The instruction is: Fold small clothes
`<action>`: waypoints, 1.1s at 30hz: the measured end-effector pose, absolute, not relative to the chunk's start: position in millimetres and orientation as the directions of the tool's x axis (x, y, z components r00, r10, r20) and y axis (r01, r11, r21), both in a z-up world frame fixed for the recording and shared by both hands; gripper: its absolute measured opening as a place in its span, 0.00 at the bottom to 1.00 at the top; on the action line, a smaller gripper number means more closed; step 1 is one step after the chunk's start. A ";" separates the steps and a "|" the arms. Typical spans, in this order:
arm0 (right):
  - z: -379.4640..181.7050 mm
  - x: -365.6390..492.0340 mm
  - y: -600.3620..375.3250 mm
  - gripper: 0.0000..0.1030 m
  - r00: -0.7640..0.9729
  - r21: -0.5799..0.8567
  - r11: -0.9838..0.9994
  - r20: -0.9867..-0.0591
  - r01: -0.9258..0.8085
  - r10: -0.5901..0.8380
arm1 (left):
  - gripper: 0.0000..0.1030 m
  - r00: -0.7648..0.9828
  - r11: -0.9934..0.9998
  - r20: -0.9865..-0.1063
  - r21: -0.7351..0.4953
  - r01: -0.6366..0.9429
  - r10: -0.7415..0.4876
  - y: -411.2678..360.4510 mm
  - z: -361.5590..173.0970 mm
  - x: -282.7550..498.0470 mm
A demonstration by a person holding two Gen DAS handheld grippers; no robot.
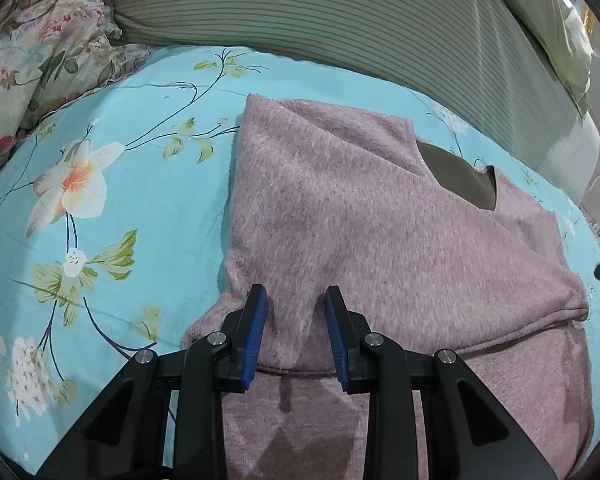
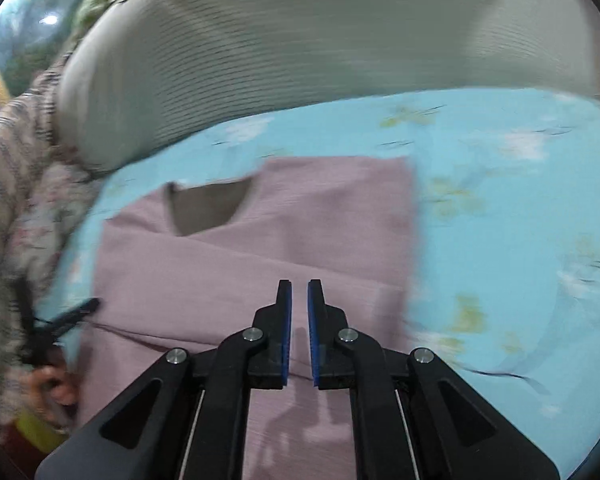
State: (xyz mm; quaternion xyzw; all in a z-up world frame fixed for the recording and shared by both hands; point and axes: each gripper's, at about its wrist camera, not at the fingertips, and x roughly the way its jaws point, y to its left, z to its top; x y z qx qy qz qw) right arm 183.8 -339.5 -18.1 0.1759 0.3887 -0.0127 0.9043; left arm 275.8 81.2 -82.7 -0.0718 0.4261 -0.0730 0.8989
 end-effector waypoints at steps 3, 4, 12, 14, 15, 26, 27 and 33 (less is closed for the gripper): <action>-52.3 204.6 -335.5 0.09 0.607 0.346 0.921 -0.776 0.180 0.172 | 0.30 0.627 0.979 -0.755 -0.193 0.071 -0.194 81.8 -83.0 274.7; -63.6 205.0 -336.2 0.09 0.573 0.334 0.921 -0.802 0.201 0.166 | 0.30 0.626 0.978 -0.754 -0.195 0.073 -0.197 82.2 -82.9 274.6; -59.1 131.1 -362.8 0.11 0.613 0.300 0.909 -0.788 0.290 0.065 | 0.31 0.612 0.981 -0.766 -0.165 0.106 -0.195 83.3 -82.9 260.1; -44.4 116.1 -366.2 0.22 0.631 0.290 0.910 -0.775 0.297 0.041 | 0.33 0.611 0.981 -0.768 -0.170 0.097 -0.193 85.0 -77.1 250.2; -37.4 107.3 -364.6 0.34 0.640 0.294 0.911 -0.767 0.289 0.044 | 0.38 0.611 0.980 -0.767 -0.174 0.093 -0.194 86.4 -74.2 244.8; -26.7 38.0 -274.6 0.43 0.588 0.237 0.971 -0.789 0.024 0.178 | 0.55 0.608 0.975 -0.769 -0.217 0.044 -0.199 115.9 -52.8 128.8; -30.8 30.7 -266.6 0.44 0.571 0.214 0.977 -0.803 0.010 0.170 | 0.55 0.603 0.976 -0.773 -0.215 0.044 -0.198 117.9 -53.1 120.1; -64.1 -25.5 -230.2 0.45 0.462 -0.158 0.987 -0.876 -0.008 -0.136 | 0.58 0.555 0.974 -0.806 -0.221 0.043 -0.208 127.8 -64.5 60.6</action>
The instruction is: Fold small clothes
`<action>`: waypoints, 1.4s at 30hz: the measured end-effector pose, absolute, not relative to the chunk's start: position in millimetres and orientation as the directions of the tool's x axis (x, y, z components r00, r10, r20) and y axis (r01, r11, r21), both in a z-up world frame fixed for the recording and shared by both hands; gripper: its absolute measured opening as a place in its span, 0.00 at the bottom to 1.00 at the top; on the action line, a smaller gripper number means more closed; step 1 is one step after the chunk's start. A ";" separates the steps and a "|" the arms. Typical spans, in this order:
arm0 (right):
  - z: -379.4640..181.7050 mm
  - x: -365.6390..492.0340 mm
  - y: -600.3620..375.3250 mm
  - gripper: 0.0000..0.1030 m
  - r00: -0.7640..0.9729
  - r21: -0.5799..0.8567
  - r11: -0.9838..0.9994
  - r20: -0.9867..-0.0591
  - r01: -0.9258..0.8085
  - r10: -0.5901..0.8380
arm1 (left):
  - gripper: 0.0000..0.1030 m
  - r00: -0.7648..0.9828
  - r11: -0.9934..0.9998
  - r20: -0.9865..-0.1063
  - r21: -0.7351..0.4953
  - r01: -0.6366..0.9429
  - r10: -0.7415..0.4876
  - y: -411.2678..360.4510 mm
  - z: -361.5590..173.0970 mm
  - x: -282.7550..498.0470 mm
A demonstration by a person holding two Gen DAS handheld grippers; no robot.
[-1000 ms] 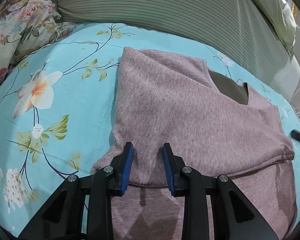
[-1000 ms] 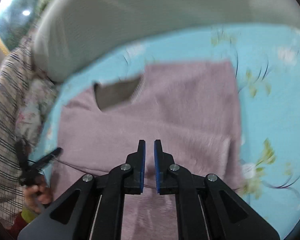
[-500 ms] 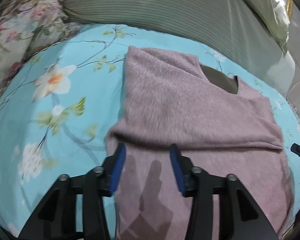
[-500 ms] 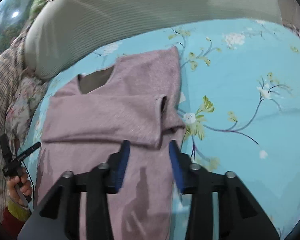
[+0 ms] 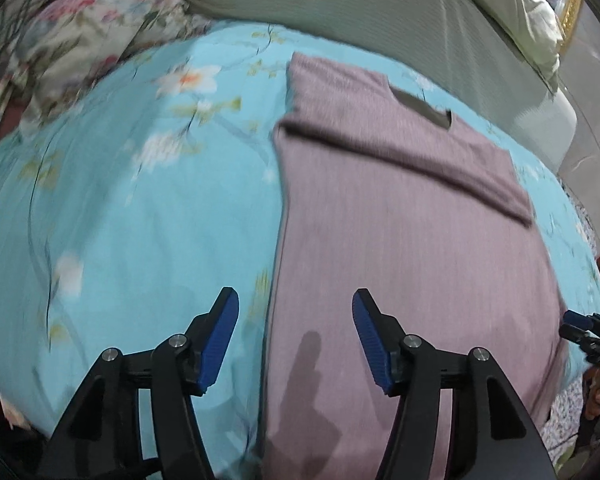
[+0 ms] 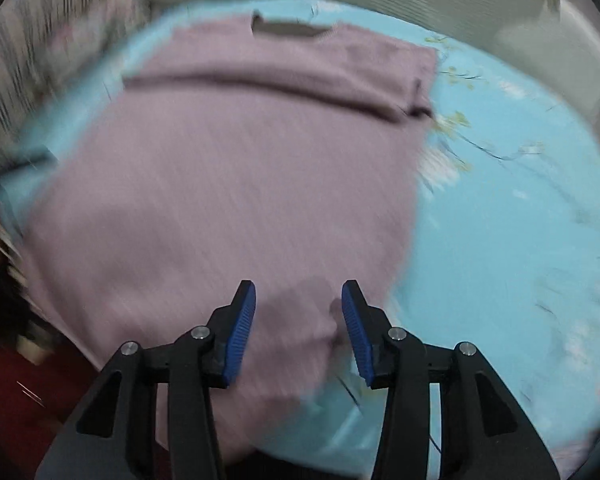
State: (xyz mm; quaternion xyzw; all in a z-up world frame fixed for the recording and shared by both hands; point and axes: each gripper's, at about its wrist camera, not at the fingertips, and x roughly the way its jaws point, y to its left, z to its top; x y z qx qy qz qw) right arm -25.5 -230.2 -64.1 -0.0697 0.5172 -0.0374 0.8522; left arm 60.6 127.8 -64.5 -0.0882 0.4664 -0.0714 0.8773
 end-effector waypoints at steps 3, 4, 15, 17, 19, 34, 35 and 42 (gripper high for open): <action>-70.4 -57.3 -234.8 0.49 0.427 -0.292 0.957 -0.865 0.001 -0.264 | 0.58 0.513 0.974 -0.831 -0.218 0.056 -0.216 131.4 -76.1 33.2; -67.2 -66.4 -242.1 0.49 0.426 -0.282 0.959 -0.865 0.028 -0.267 | 0.58 0.497 0.974 -0.839 -0.216 0.067 -0.220 131.5 -79.5 24.0; -71.0 -132.4 -316.1 0.51 0.451 0.279 0.956 -0.868 0.094 0.209 | 0.64 0.410 0.902 -0.804 -0.398 0.167 -0.430 154.7 -108.3 -43.4; -81.6 -131.8 -314.5 0.51 0.430 0.306 0.950 -0.867 0.063 0.251 | 0.64 0.372 0.888 -0.807 -0.426 0.172 -0.459 155.4 -118.4 -47.2; -89.3 -134.7 -315.2 0.51 0.447 0.352 0.935 -0.844 0.045 0.296 | 0.64 0.368 0.885 -0.805 -0.423 0.195 -0.466 154.4 -120.7 -50.7; -121.3 -133.9 -298.7 0.17 0.420 0.466 0.885 -0.799 -0.021 0.431 | 0.06 0.242 0.835 -0.810 -0.464 0.296 -0.535 139.3 -134.2 -49.7; -118.9 -133.1 -297.0 0.09 0.426 0.473 0.880 -0.790 -0.037 0.442 | 0.06 0.246 0.833 -0.804 -0.471 0.291 -0.541 141.3 -133.2 -50.6; -72.8 -139.8 -307.9 0.08 0.566 0.610 0.777 -0.591 -0.152 0.575 | 0.04 0.363 0.758 -0.665 -0.564 0.328 -0.653 138.8 -77.4 -65.4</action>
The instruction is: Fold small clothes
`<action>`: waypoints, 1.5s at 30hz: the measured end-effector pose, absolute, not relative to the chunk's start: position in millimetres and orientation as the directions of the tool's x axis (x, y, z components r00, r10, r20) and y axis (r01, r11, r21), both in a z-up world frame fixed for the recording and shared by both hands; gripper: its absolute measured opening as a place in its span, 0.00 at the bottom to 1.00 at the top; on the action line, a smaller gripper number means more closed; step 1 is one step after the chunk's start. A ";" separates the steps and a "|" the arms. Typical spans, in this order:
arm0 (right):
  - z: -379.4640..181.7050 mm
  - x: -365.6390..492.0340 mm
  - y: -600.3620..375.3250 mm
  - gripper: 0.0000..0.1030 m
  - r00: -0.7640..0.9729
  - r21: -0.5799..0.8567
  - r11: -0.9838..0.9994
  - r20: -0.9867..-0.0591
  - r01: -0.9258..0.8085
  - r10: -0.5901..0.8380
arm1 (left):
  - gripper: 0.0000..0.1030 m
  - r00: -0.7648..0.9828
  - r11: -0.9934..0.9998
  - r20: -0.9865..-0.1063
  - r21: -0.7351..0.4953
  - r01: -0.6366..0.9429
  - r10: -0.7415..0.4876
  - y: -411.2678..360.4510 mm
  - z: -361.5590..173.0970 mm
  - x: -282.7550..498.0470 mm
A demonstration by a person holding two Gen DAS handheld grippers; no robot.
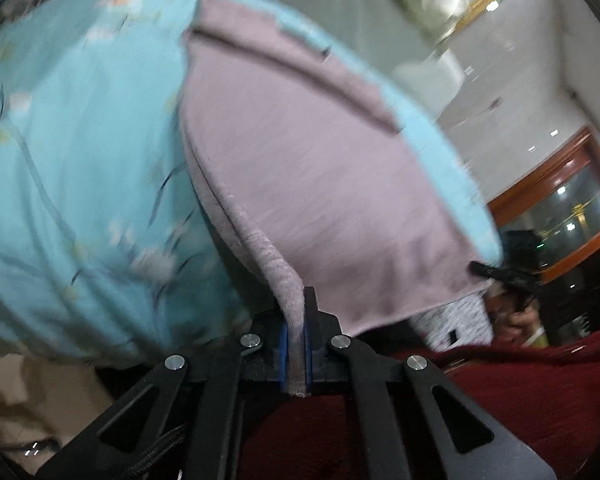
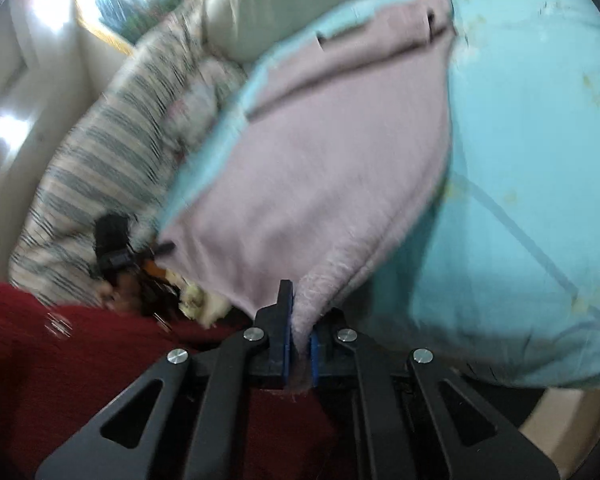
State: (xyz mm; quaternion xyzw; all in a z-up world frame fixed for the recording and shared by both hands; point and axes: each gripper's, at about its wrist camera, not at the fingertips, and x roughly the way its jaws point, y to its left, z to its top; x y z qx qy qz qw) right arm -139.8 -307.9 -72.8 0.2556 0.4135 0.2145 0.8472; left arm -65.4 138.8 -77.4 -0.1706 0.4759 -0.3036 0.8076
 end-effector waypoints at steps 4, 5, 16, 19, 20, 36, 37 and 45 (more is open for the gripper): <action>-45.2 -142.3 -327.9 0.08 0.673 0.683 0.708 -0.440 -0.179 0.594 | 0.04 0.451 0.735 -0.582 -0.577 0.357 -0.676 136.0 -37.6 -61.8; -38.7 -142.1 -331.3 0.08 0.698 0.693 0.698 -0.410 -0.181 0.588 | 0.04 0.472 0.737 -0.570 -0.577 0.353 -0.673 138.2 -32.5 -60.0; 20.6 -86.0 -358.7 0.08 0.808 0.668 0.713 -0.290 -0.213 0.513 | 0.03 0.675 0.752 -0.433 -0.596 0.282 -0.597 155.9 15.5 7.2; 36.6 -56.2 -370.6 0.08 0.832 0.648 0.731 -0.271 -0.214 0.483 | 0.03 0.705 0.755 -0.397 -0.582 0.302 -0.588 150.8 33.0 33.9; 40.0 -47.2 -374.6 0.08 0.839 0.646 0.734 -0.268 -0.209 0.474 | 0.03 0.718 0.760 -0.386 -0.574 0.305 -0.579 146.7 39.6 46.2; 18.0 173.8 -428.3 0.08 0.844 0.551 0.830 -0.485 0.092 0.228 | 0.03 0.768 0.888 -0.505 -0.426 0.175 -0.394 102.7 37.9 270.8; 10.6 186.5 -430.2 0.07 0.834 0.537 0.835 -0.511 0.119 0.210 | 0.03 0.760 0.893 -0.523 -0.419 0.166 -0.386 100.2 29.7 287.2; -51.4 243.0 -442.6 0.08 0.740 0.497 0.829 -0.653 0.258 0.161 | 0.04 0.692 0.931 -0.648 -0.350 0.101 -0.318 81.2 -36.4 361.0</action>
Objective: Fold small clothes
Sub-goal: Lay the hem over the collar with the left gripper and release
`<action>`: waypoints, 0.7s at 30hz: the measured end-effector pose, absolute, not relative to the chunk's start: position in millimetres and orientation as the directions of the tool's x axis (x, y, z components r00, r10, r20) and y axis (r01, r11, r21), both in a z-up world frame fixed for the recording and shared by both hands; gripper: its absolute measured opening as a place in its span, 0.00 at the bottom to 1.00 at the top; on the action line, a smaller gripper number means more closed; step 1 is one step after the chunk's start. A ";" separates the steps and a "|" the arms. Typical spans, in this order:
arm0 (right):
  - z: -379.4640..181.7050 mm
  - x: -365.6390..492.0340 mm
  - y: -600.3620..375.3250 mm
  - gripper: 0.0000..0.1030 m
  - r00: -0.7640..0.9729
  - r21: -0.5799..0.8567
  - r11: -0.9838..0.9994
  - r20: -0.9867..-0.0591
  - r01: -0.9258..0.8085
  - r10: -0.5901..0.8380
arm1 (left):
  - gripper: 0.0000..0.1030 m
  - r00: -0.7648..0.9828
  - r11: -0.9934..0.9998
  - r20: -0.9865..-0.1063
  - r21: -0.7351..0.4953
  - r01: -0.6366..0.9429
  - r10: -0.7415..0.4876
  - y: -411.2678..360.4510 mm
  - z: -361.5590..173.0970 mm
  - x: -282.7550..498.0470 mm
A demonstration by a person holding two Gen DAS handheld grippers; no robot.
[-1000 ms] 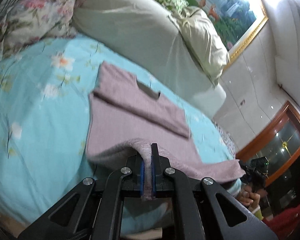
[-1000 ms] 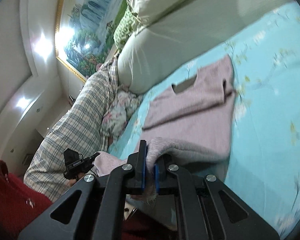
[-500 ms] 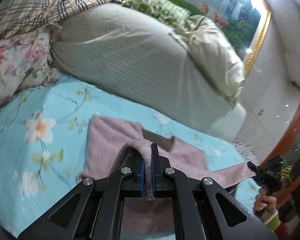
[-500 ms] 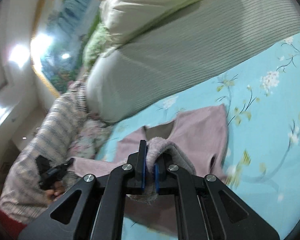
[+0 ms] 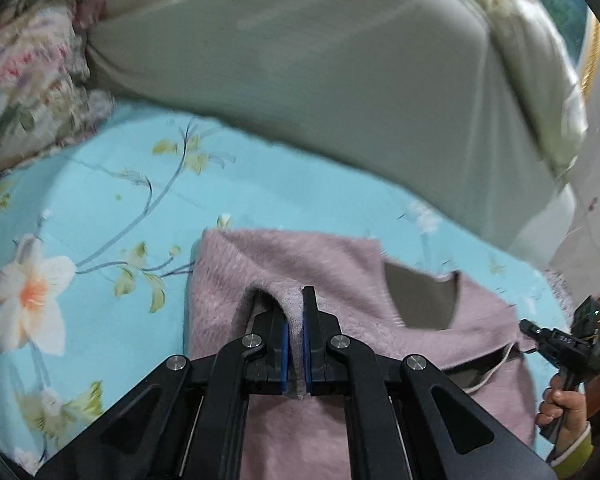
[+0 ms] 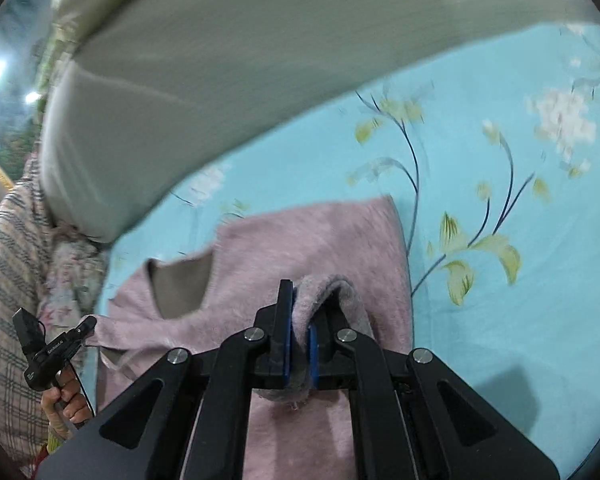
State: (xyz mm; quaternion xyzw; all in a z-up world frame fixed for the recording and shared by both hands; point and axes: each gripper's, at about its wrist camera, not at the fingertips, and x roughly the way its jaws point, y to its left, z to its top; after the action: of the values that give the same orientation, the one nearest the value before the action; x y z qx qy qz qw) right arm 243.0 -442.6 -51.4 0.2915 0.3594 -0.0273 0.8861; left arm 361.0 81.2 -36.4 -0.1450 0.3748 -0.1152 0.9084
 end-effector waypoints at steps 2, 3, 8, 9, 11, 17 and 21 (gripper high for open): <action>-57.5 243.8 -446.8 0.08 0.727 0.518 0.808 -0.665 0.281 0.174 | 0.04 0.670 0.936 -0.676 -0.342 0.084 -0.307 81.5 -51.0 370.6; -57.4 241.3 -449.7 0.09 0.730 0.536 0.796 -0.659 0.283 0.184 | 0.05 0.662 0.932 -0.680 -0.354 0.082 -0.317 83.8 -54.6 371.0; -26.8 197.8 -458.1 0.61 0.783 0.520 0.791 -0.616 0.322 0.086 | 0.37 0.672 0.919 -0.655 -0.382 0.103 -0.347 95.5 -47.6 341.7; -18.3 187.5 -455.8 0.61 0.800 0.509 0.800 -0.597 0.318 0.062 | 0.38 0.673 0.917 -0.649 -0.382 0.116 -0.355 94.9 -44.6 330.1; -4.3 171.1 -440.9 0.61 0.822 0.493 0.831 -0.564 0.259 0.078 | 0.38 0.658 0.900 -0.636 -0.404 0.163 -0.405 87.9 -41.4 310.2; -27.8 205.3 -321.9 0.53 0.611 0.255 0.964 -0.752 -0.075 0.247 | 0.37 0.477 0.854 -0.709 -0.409 0.322 -0.519 15.9 -64.4 289.0; -63.1 252.7 -291.0 0.46 0.473 0.189 0.972 -0.849 -0.142 0.234 | 0.36 0.405 0.869 -0.781 -0.341 0.359 -0.474 -19.1 -84.5 313.3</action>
State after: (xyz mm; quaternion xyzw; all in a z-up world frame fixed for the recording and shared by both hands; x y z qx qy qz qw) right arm 252.7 -291.0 -63.1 0.0462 0.5014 0.1098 0.8570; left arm 313.3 -19.1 -84.5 -0.0595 0.4851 -0.2492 0.8361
